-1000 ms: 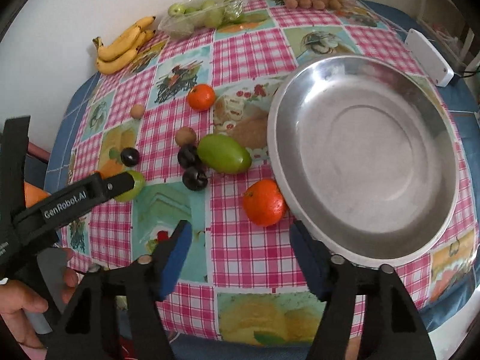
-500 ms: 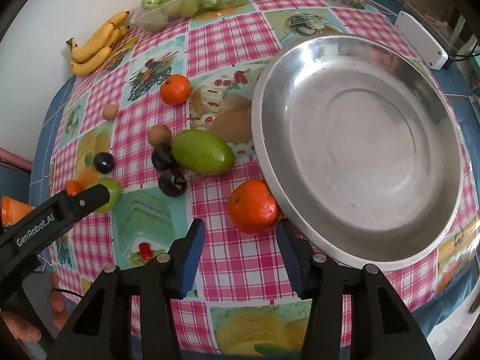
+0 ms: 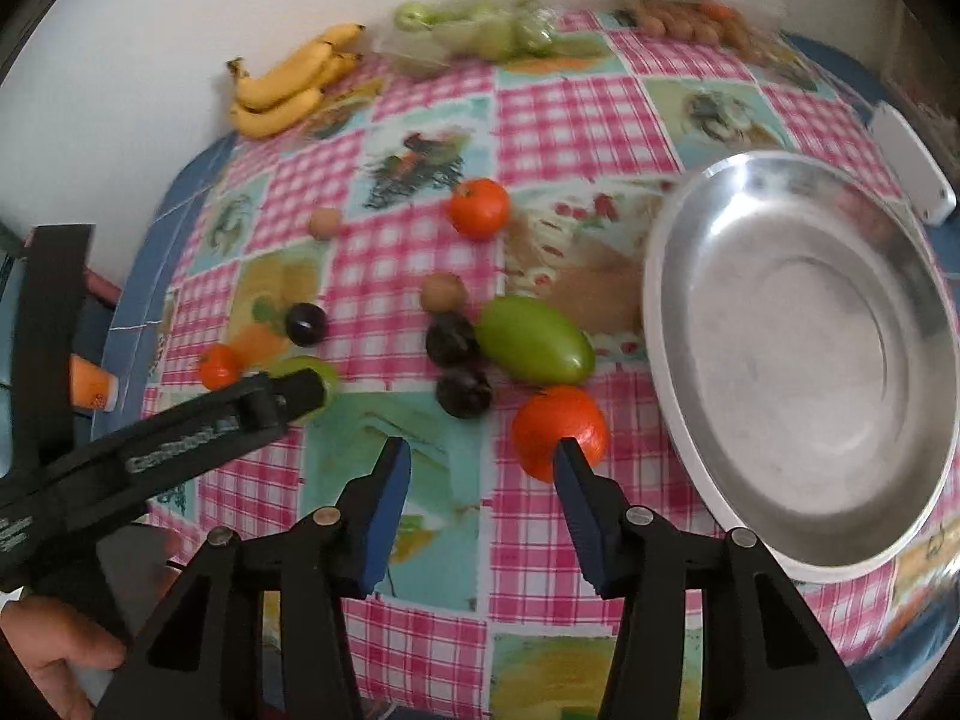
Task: Organize fruits
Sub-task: 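Move the left tool toward the large green fruit while the right tool approaches the orange tangerine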
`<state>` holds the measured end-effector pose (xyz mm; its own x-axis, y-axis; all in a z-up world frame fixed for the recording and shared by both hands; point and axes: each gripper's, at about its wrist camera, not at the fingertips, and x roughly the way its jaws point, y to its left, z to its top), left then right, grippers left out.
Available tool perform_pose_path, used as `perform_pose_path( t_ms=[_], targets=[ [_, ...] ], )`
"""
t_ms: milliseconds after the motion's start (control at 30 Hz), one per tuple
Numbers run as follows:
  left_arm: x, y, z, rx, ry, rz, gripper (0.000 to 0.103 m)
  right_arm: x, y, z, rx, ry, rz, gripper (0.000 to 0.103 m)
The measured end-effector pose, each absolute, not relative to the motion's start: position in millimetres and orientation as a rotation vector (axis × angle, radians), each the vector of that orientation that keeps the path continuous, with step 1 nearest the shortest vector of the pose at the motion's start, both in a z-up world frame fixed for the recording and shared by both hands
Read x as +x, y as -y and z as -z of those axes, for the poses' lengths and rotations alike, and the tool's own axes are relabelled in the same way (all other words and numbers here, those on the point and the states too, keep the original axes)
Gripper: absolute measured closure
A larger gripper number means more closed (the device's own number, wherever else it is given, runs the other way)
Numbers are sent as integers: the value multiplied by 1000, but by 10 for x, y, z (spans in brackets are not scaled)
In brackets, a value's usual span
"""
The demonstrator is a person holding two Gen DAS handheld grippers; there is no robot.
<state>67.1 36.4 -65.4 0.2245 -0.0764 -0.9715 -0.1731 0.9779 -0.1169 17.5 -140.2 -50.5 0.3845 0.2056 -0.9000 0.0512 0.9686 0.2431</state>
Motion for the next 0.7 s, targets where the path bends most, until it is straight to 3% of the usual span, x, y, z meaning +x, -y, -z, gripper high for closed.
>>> perform_pose_path(
  t_ms=[333,700],
  targets=[
    [688,-385,717,-229,-1362,-73,2,268,1541,649,215,-1212,0,52],
    [790,-320,812,-225,-1366,-55,11,339,1500,800,186,-1259,13,52]
  ],
)
